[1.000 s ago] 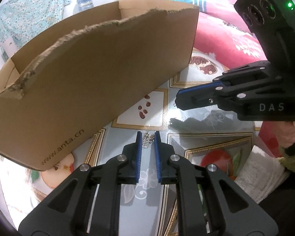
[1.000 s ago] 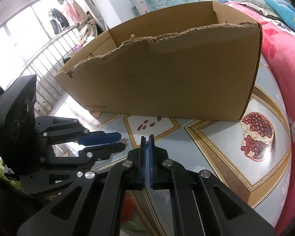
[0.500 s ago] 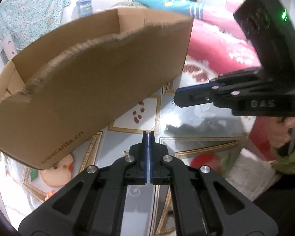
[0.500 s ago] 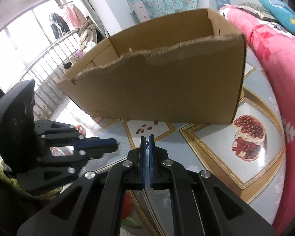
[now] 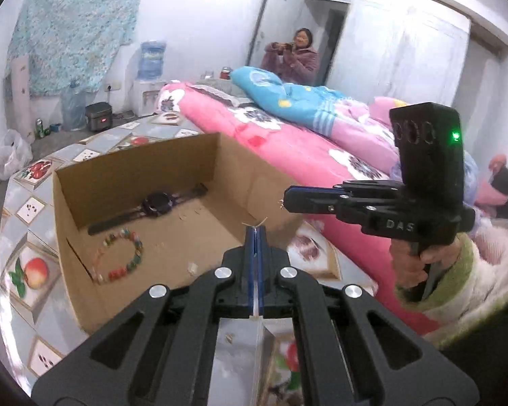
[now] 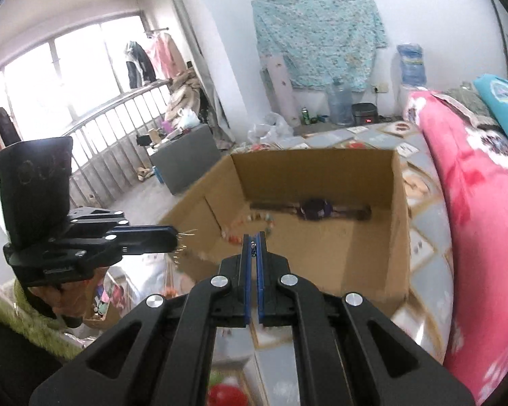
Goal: Organize jewelry
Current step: 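Carry both items into the box and open both grippers, then move the left gripper to the pink bead bracelet and close on it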
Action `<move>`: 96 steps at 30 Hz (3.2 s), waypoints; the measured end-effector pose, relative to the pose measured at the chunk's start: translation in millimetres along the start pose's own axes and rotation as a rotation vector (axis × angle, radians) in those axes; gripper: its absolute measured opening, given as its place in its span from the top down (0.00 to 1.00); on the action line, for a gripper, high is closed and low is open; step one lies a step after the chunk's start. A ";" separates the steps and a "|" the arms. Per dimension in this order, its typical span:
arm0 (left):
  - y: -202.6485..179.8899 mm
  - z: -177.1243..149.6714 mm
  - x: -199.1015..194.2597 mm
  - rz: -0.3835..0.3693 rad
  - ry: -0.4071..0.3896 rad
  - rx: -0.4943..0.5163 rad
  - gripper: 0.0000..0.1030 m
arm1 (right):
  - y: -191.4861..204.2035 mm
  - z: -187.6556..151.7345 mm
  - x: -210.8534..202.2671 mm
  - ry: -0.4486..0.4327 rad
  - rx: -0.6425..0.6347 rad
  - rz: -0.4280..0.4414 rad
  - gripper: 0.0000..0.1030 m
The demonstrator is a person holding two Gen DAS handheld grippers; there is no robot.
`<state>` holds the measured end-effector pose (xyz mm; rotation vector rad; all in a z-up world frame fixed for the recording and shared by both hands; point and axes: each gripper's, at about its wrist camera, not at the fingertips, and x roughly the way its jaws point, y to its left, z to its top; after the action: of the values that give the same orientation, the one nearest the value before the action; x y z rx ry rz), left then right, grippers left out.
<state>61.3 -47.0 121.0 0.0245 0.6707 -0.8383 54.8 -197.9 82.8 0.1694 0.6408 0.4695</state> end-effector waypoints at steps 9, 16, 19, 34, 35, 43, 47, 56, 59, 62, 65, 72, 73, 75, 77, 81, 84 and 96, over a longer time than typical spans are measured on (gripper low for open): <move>71.1 36.3 89.8 0.017 0.235 -0.195 0.99 | -40.5 39.6 89.8 0.272 0.134 -0.026 0.97; 92.3 51.0 132.0 0.043 0.335 -0.254 0.94 | -54.2 44.5 115.2 0.346 0.150 -0.055 0.96; 92.5 55.4 136.5 0.037 0.334 -0.252 0.92 | -59.1 47.1 116.3 0.341 0.159 -0.050 0.96; 85.1 59.1 57.7 0.096 0.106 -0.187 0.90 | -52.2 56.3 51.3 0.152 0.175 -0.009 0.80; 84.2 53.3 40.5 0.101 0.071 -0.184 0.86 | -48.3 53.1 43.1 0.135 0.166 -0.006 0.68; 75.1 -22.9 -50.6 0.158 -0.037 -0.162 0.69 | -14.9 -10.8 -7.4 0.080 0.097 0.124 0.45; 69.0 -64.6 -56.3 0.172 0.037 -0.197 0.68 | 0.0 -43.5 -8.6 0.121 0.106 0.173 0.35; 43.9 -129.0 5.4 0.319 0.325 -0.077 0.68 | 13.0 -95.1 40.5 0.281 0.203 0.113 0.35; 46.5 -137.9 16.6 0.338 0.366 -0.067 0.68 | 16.2 -97.6 45.8 0.271 0.211 0.113 0.35; 47.1 -138.1 19.4 0.347 0.363 -0.055 0.69 | 15.9 -96.9 48.3 0.258 0.214 0.100 0.35; 46.2 -139.7 19.7 0.373 0.357 -0.045 0.78 | 16.3 -97.7 49.5 0.241 0.211 0.092 0.37; 34.4 -140.4 28.4 0.357 0.328 0.014 0.92 | 17.1 -103.6 59.5 0.244 0.188 0.070 0.55; 33.2 -139.1 30.8 0.349 0.322 0.006 0.92 | 18.4 -104.5 62.5 0.244 0.185 0.067 0.57; 31.5 -137.3 35.2 0.347 0.310 -0.002 0.92 | 22.8 -105.0 69.0 0.249 0.169 0.060 0.63; 30.3 -135.2 38.6 0.340 0.296 -0.012 0.92 | 28.9 -104.8 74.0 0.255 0.115 0.040 0.65; 28.4 -132.2 44.3 0.307 0.279 -0.028 0.92 | 48.4 -105.8 86.9 0.275 -0.025 -0.013 0.69; 26.5 -131.1 46.4 0.293 0.274 -0.017 0.92 | 58.3 -107.1 98.3 0.291 -0.105 -0.034 0.73; 31.0 -131.5 45.3 0.255 0.259 -0.047 0.92 | 61.0 -109.2 112.2 0.324 -0.279 -0.037 0.87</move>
<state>33.4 -20.4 -16.1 0.1752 0.9093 -0.5782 44.4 -90.2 -45.8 -0.1865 0.8849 0.5507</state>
